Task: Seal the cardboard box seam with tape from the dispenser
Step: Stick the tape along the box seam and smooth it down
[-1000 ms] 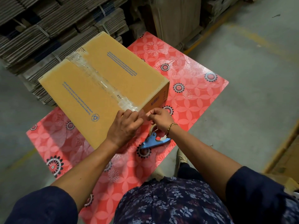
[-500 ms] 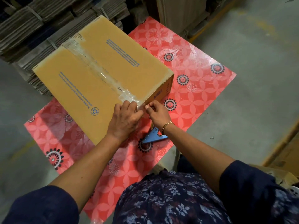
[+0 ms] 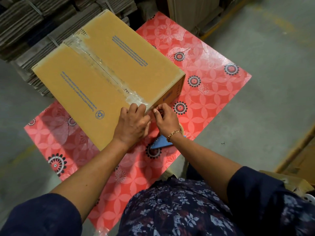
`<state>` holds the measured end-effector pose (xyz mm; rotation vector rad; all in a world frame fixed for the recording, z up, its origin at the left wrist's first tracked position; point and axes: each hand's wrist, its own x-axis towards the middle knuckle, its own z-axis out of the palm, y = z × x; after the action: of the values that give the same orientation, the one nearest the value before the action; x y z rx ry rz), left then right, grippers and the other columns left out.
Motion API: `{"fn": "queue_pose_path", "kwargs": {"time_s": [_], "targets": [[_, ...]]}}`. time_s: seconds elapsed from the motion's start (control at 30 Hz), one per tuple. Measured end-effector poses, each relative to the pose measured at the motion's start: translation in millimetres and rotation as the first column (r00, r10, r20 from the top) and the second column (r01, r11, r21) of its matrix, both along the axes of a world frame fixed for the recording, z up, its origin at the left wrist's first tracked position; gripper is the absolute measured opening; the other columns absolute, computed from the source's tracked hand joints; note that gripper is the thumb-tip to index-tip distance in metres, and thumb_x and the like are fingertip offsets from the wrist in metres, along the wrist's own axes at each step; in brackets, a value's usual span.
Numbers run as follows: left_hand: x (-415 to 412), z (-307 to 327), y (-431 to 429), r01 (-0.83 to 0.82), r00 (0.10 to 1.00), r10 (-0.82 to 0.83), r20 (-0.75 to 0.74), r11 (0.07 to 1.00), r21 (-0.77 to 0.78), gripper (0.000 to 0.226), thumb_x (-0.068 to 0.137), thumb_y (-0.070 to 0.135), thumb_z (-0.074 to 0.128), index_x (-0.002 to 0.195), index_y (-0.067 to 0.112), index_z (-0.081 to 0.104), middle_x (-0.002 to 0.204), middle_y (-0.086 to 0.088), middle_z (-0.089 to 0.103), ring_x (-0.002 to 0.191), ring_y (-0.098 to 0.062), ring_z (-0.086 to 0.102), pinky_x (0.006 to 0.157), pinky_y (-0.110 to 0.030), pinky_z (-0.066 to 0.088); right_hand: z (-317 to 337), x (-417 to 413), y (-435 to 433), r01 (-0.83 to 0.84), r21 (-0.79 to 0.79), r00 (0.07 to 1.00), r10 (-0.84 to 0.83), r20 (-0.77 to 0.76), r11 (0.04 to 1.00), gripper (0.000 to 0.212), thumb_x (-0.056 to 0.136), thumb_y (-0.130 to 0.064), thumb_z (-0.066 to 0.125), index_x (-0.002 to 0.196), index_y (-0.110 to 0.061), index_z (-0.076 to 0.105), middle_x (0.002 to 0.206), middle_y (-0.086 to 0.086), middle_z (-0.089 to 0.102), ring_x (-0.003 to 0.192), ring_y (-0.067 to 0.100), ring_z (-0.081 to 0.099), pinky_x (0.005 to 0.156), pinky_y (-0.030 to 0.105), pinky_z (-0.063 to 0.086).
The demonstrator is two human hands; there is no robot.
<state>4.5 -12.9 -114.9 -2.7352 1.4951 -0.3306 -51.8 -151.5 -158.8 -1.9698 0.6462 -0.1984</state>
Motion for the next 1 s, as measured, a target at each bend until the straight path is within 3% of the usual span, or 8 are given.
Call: {"fn": "queue_pose_path", "kwargs": {"time_s": [0.17,0.27,0.33,0.4,0.47,0.57,0.7,1.0], "targets": [[-0.3,2.7,0.9,-0.018,0.999,0.017,-0.032,1.000,-0.021,0.030,0.082,0.042,0.070,0.090,0.016,0.057,0.087,-0.012,0.053,0.081,-0.033,0.051,0.062,-0.043,0.038,0.6,0.9,-34.9,-0.087,-0.202,0.960,0.028,-0.277,0.975,0.015,0.089,-0.033,0.060,0.082,-0.021,0.055,0.087,0.002,0.068,0.084,0.027,0.063,0.067,0.037,0.050],[1.3,6.3,1.7,-0.066,0.993,0.053,-0.101,0.990,-0.123,0.029,0.086,0.041,0.068,0.088,0.015,0.056,0.085,-0.012,0.054,0.080,-0.034,0.053,0.063,-0.045,0.043,17.2,-4.9,-55.0,-0.206,-0.417,0.977,0.161,-0.143,0.885,0.013,0.082,-0.028,0.058,0.090,-0.018,0.056,0.092,0.002,0.062,0.087,0.027,0.059,0.065,0.038,0.048],[1.8,10.7,2.5,-0.162,0.979,0.136,-0.153,0.972,-0.172,0.030,0.089,0.042,0.064,0.089,0.013,0.058,0.091,-0.011,0.056,0.086,-0.034,0.054,0.069,-0.047,0.045,29.8,-5.8,-63.0,-0.237,-0.572,0.960,0.281,-0.011,0.785,0.027,0.074,-0.025,0.057,0.099,-0.014,0.060,0.100,0.007,0.060,0.093,0.030,0.057,0.071,0.042,0.049],[2.4,13.6,5.2,-0.261,0.959,0.233,-0.162,0.949,-0.178,0.034,0.092,0.046,0.060,0.105,0.015,0.060,0.105,-0.009,0.060,0.098,-0.033,0.055,0.077,-0.047,0.043,40.1,-0.9,-69.5,-0.270,-0.685,0.910,0.412,0.049,0.677,0.044,0.073,-0.028,0.059,0.114,-0.011,0.063,0.116,0.010,0.062,0.107,0.034,0.058,0.085,0.046,0.049],[3.6,10.1,11.1,-0.328,0.940,0.313,-0.135,0.938,-0.109,0.051,0.094,0.051,0.055,0.130,0.016,0.056,0.132,-0.009,0.058,0.119,-0.032,0.054,0.089,-0.047,0.041,48.0,9.0,-73.4,-0.396,-0.750,0.841,0.537,-0.064,0.530,0.065,0.078,-0.043,0.060,0.136,-0.015,0.053,0.142,0.008,0.053,0.131,0.030,0.049,0.102,0.043,0.041],[3.0,0.2,16.9,-0.368,0.920,0.360,-0.156,0.930,-0.023,0.068,0.099,0.058,0.042,0.152,0.015,0.040,0.161,-0.010,0.039,0.144,-0.031,0.040,0.109,-0.051,0.034,55.4,33.8,-73.1,-0.566,-0.767,0.713,0.647,-0.272,0.301,0.085,0.085,-0.066,0.046,0.153,-0.016,0.032,0.163,0.004,0.030,0.150,0.023,0.027,0.116,0.041,0.025],[0.9,-0.2,12.0,-0.403,0.899,0.406,-0.164,0.914,0.051,0.076,0.101,0.065,0.027,0.156,0.013,0.033,0.166,-0.011,0.031,0.150,-0.029,0.033,0.115,-0.052,0.031,51.8,63.4,-73.9,-0.664,-0.742,0.566,0.710,-0.420,0.090,0.087,0.089,-0.073,0.031,0.155,-0.015,0.030,0.163,0.003,0.030,0.150,0.025,0.027,0.119,0.046,0.026],[0.0,0.2,6.3,-0.418,0.888,0.435,-0.147,0.898,0.137,0.076,0.103,0.064,0.022,0.156,0.012,0.031,0.165,-0.013,0.032,0.151,-0.029,0.032,0.116,-0.053,0.030,37.2,69.9,-83.0,-0.652,-0.758,0.506,0.749,-0.427,0.008,0.084,0.092,-0.068,0.026,0.155,-0.013,0.028,0.163,0.006,0.029,0.150,0.029,0.027,0.117,0.046,0.027]]}}
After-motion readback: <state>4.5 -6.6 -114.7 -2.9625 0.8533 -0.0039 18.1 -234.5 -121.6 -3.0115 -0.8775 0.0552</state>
